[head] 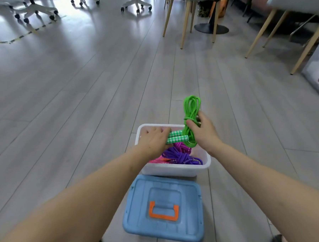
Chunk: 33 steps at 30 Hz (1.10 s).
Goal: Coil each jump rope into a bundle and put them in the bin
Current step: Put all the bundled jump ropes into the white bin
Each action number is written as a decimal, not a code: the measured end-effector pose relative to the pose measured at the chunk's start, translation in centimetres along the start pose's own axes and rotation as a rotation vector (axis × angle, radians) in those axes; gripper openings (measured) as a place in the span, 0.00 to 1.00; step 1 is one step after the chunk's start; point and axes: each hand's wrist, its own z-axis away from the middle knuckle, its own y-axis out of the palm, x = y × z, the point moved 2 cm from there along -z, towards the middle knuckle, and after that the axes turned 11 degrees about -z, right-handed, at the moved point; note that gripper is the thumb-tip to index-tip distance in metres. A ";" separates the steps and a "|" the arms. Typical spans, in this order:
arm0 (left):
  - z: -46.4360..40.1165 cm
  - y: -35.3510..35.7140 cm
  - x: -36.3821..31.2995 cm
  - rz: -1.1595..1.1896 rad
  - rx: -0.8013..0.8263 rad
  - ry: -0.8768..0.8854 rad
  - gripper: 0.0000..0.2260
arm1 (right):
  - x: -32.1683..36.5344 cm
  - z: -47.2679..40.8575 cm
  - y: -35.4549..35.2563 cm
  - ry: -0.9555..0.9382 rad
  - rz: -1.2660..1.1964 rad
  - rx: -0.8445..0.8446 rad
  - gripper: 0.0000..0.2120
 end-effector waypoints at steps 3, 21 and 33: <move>-0.2 1.9 -0.7 0.012 0.094 0.048 0.27 | -3.1 0.7 0.1 -0.112 0.265 0.123 0.16; 2.7 5.6 1.8 0.113 -0.044 -0.129 0.24 | -6.6 2.9 2.9 -0.050 0.723 0.511 0.27; 2.3 3.8 -0.1 0.121 -0.024 -0.264 0.16 | -5.7 1.4 2.3 -0.186 0.848 0.112 0.09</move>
